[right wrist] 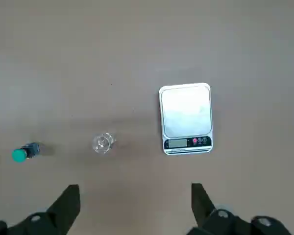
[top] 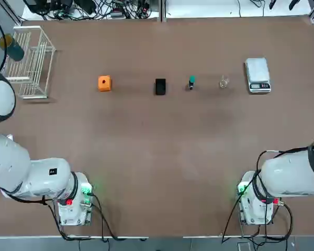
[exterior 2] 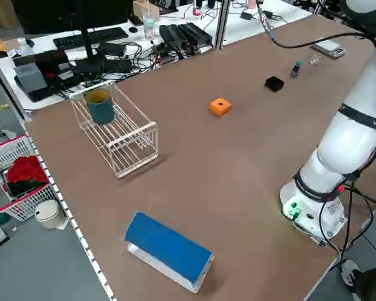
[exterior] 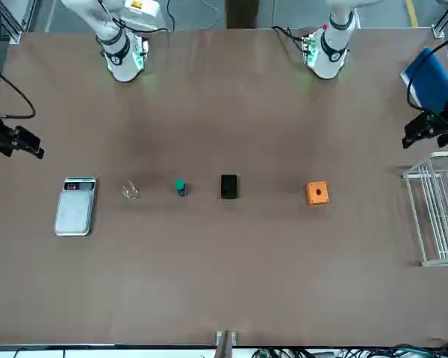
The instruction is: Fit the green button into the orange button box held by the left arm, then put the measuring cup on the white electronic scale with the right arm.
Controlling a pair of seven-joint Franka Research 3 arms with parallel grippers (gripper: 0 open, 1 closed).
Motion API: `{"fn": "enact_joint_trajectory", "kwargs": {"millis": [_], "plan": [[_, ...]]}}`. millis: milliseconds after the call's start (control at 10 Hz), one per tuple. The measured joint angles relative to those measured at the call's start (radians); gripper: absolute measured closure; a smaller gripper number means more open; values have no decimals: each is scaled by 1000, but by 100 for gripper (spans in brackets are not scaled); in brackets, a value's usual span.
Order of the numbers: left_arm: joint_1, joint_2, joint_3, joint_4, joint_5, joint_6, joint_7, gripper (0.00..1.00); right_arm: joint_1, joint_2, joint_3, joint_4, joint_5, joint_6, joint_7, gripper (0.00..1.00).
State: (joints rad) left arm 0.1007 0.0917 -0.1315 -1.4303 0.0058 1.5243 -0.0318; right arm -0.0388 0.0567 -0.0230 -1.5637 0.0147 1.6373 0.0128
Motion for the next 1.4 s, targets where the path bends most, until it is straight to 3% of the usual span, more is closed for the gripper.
{"fn": "enact_joint_trajectory", "kwargs": {"millis": [400, 800, 900, 1100, 1400], "plan": [[1, 1, 2, 0, 0, 11, 2, 0, 1, 12, 65, -4, 0, 36, 30, 0], [7, 56, 3, -12, -3, 70, 8, 0, 14, 141, 282, -23, -1, 179, 259, 0], [8, 80, 3, -23, -4, 102, 5, 0, 27, 185, 318, -34, -4, 232, 315, 0], [9, 115, 3, -99, -4, 214, 1, 0, 86, 269, 355, -73, -68, 354, 445, 0], [7, 141, -3, -315, -4, 467, 1, 0, 125, 345, 428, -171, -188, 514, 579, 0]]}}
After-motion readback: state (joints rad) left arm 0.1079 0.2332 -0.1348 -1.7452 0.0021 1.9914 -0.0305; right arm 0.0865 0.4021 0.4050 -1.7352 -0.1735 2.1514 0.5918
